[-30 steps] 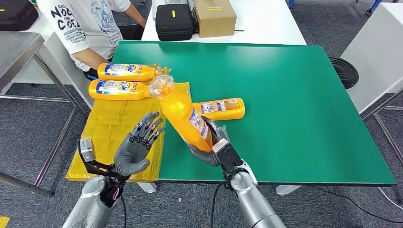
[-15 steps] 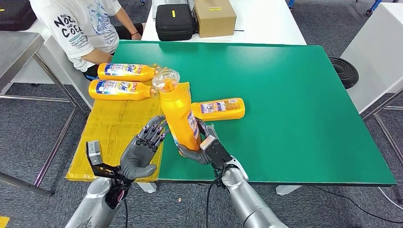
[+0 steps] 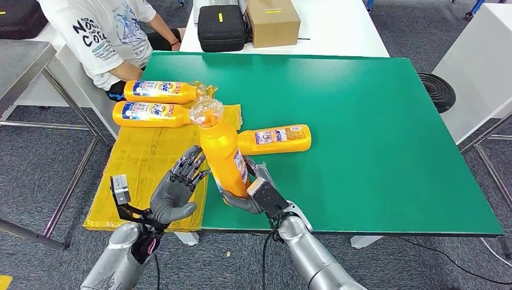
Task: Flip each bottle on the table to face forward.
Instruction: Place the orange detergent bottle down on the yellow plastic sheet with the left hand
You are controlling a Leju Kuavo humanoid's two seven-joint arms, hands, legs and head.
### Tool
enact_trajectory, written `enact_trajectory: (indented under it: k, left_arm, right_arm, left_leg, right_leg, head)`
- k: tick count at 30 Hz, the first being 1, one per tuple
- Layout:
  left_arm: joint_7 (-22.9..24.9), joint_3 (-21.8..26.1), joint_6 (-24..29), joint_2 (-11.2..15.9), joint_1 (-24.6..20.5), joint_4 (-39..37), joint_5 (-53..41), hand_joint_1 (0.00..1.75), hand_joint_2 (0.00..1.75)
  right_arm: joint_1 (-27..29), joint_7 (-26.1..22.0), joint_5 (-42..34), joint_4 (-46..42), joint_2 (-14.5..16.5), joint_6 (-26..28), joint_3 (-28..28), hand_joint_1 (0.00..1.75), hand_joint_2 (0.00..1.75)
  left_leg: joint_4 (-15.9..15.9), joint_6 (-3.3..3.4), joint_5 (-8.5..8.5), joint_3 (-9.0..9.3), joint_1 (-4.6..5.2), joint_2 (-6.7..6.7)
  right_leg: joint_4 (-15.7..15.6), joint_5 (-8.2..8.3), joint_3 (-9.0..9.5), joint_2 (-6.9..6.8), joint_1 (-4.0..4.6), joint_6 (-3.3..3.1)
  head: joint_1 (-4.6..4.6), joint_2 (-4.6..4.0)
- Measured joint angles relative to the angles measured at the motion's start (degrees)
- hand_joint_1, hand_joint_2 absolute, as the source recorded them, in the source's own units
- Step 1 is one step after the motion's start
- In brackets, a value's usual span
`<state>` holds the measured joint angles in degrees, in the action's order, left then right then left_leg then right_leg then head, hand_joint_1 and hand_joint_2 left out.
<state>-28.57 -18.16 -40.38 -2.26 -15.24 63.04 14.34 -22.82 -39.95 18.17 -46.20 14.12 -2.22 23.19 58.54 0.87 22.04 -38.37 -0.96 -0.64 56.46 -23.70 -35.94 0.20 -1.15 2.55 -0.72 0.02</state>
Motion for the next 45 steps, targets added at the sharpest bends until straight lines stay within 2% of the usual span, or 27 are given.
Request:
enact_trajectory:
  k: [2, 5, 10, 13, 16, 22, 26, 29, 33, 38, 45]
  left_arm:
    - [1.24, 0.33, 2.36, -0.08, -0.55, -0.64, 0.93, 0.0, 1.75]
    - [3.53, 0.91, 9.18, -0.76, -1.51, -2.07, 1.89, 0.0, 1.75]
    - [3.6, 2.51, 19.57, -2.2, -3.21, -4.53, 1.81, 0.0, 1.75]
    - [2.86, 3.58, 23.71, -2.94, -3.94, -5.79, 1.44, 0.0, 1.75]
    - [2.6, 4.6, 24.97, -3.3, -5.18, -7.0, 1.72, 0.0, 1.75]
    - [2.46, 5.1, 24.5, -3.6, -6.47, -8.41, 1.97, 0.0, 1.75]
    - [2.47, 5.28, 22.13, -3.82, -6.79, -9.1, 3.76, 0.0, 1.75]
    - [2.82, 5.43, 18.37, -3.87, -6.84, -9.48, 7.01, 0.0, 1.75]
    - [3.33, 5.22, 10.76, -3.64, -6.78, -9.53, 11.26, 0.0, 1.75]
    - [1.1, 3.0, 2.09, -2.58, -6.37, -8.63, 9.63, 0.0, 1.75]
    - [-0.73, 0.12, -0.68, -0.65, -5.81, -7.27, 6.79, 0.0, 1.75]
  right_arm:
    - [0.07, -0.01, -0.03, 0.27, 0.0, 0.12, 0.66, 1.75, 1.75]
    - [0.13, 0.02, -0.08, 0.7, 0.37, 0.3, 2.07, 1.75, 1.75]
    - [-0.14, 0.33, -0.87, 1.52, 0.79, 1.2, 2.93, 1.75, 1.75]
    - [-0.4, 0.37, -0.86, 1.93, 0.73, 1.47, 3.07, 1.75, 1.75]
    - [-0.16, 0.04, -0.41, 2.24, 0.82, 1.25, 3.85, 1.75, 1.75]
    - [0.04, -0.05, 0.03, 2.75, 0.85, 0.99, 4.62, 1.75, 1.75]
    - [0.04, -0.08, 0.29, 3.17, 0.85, 0.39, 4.98, 1.75, 1.75]
    - [0.03, -0.15, 0.65, 3.57, 0.85, -0.02, 5.32, 1.75, 1.75]
    - [0.03, -0.34, 1.18, 4.18, 0.77, -0.67, 5.93, 1.75, 1.75]
    - [0.04, -0.22, 0.13, 4.47, 0.34, -0.99, 6.03, 1.75, 1.75]
    - [0.05, -0.14, -0.69, 4.44, -0.19, -1.15, 6.24, 1.75, 1.75]
  left_leg:
    - [0.0, 0.0, 0.0, 0.0, 0.0, 0.0]
    - [0.0, 0.0, 0.0, -0.01, 0.0, 0.0]
    - [0.0, 0.0, -0.01, -0.01, 0.0, 0.0]
    - [0.0, 0.0, 0.0, 0.0, 0.0, 0.06]
    - [0.0, 0.0, -0.01, -0.01, -0.01, 0.04]
    - [0.0, -0.01, 0.0, -0.02, -0.03, 0.08]
    - [0.0, -0.01, 0.0, -0.02, -0.03, 0.08]
    - [0.0, -0.01, 0.0, -0.02, -0.03, 0.08]
    - [0.0, -0.01, 0.0, -0.02, -0.03, 0.08]
    - [0.0, -0.01, 0.0, -0.03, -0.03, 0.07]
    - [0.0, -0.01, -0.01, -0.02, -0.03, 0.07]
  right_leg:
    - [0.0, 0.0, 0.0, 0.0, 0.0, 0.0]
    - [0.0, 0.0, -0.01, 0.01, 0.0, 0.0]
    - [0.0, 0.01, -0.01, 0.01, 0.0, -0.01]
    - [0.0, 0.03, -0.03, 0.04, 0.0, -0.03]
    - [0.0, 0.05, -0.04, 0.03, 0.01, -0.07]
    - [0.0, 0.05, -0.04, 0.08, 0.03, -0.09]
    - [0.0, 0.05, -0.04, 0.08, 0.03, -0.09]
    - [0.0, 0.05, -0.04, 0.08, 0.03, -0.09]
    - [0.0, 0.05, -0.04, 0.08, 0.04, -0.09]
    - [0.01, 0.05, -0.03, 0.08, 0.03, -0.09]
    - [0.01, 0.06, -0.02, 0.07, 0.04, -0.09]
  head:
    - [-0.01, 0.0]
    - [-0.01, 0.0]
    - [-0.01, 0.0]
    - [0.03, 0.0]
    - [-0.01, 0.0]
    - [0.0, 0.0]
    - [-0.01, 0.0]
    - [-0.01, 0.0]
    - [-0.02, 0.0]
    - [0.0, 0.0]
    - [-0.01, 0.0]
